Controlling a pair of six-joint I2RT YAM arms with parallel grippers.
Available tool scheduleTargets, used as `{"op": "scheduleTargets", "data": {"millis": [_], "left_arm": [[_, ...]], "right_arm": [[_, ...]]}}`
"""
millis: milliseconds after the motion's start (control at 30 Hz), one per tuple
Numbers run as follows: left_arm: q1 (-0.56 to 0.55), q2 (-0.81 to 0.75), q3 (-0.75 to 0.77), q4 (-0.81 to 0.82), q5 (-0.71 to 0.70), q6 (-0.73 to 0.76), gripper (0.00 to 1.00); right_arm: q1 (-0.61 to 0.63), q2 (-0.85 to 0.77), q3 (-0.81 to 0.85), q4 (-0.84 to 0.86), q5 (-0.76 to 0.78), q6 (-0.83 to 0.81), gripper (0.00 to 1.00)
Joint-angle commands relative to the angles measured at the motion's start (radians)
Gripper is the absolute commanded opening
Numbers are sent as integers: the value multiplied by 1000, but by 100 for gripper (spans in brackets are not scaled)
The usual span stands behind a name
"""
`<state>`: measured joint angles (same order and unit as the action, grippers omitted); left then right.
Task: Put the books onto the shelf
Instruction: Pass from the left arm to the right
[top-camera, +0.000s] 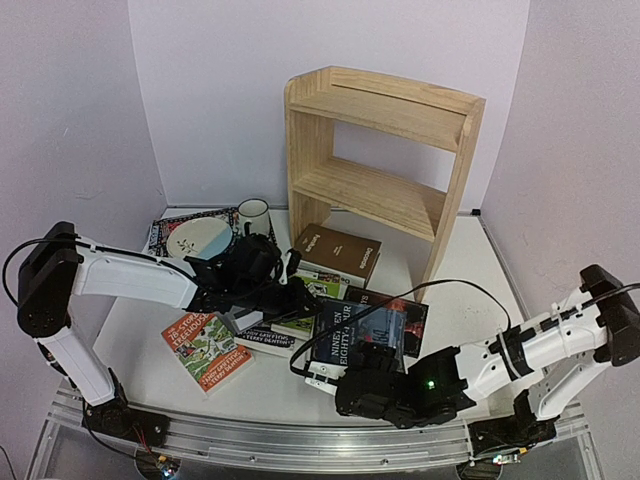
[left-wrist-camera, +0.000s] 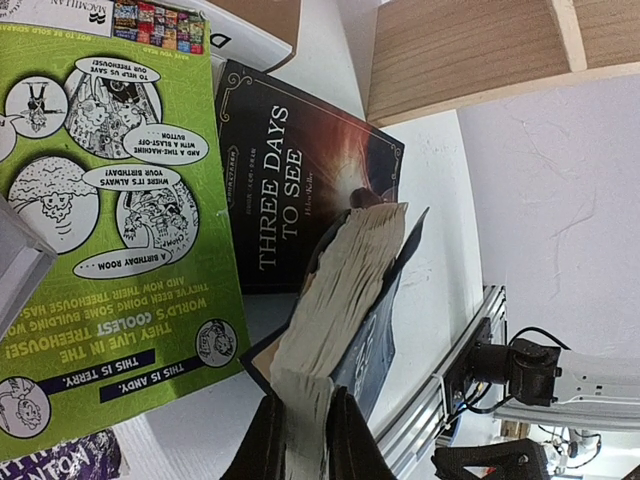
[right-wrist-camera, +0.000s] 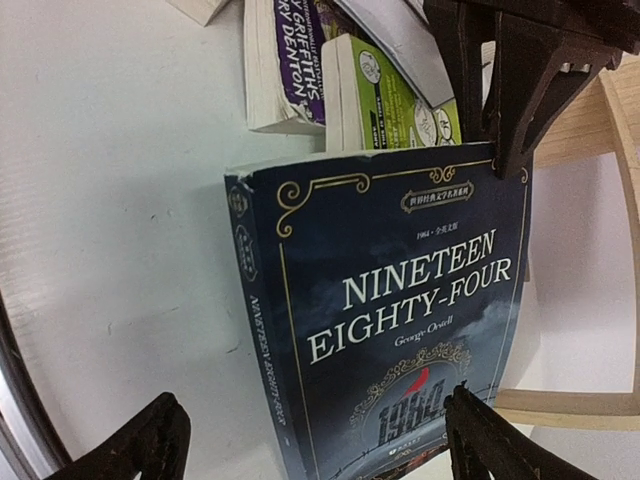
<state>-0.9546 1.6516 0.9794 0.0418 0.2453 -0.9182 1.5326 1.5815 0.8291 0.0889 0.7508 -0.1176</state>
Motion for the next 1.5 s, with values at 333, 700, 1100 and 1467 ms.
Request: {"op": "scheduleTargets", "data": {"millis": [333,700,1100,1467], "left_arm": [[6,-88,-10,64,39,-51,0],[7,-90,-6,63,50,-70,0],[8,-172,-18,64,-4,-33,21],[17,-448,10,-159,-333,86,80]], "right_arm": [[23,197,-24,202,300,-97,81],[46,260,-61,409,449,-231,61],[64,7,-110,423,453,-316,0],[62,-243,-28,344,389,-487,0]]}}
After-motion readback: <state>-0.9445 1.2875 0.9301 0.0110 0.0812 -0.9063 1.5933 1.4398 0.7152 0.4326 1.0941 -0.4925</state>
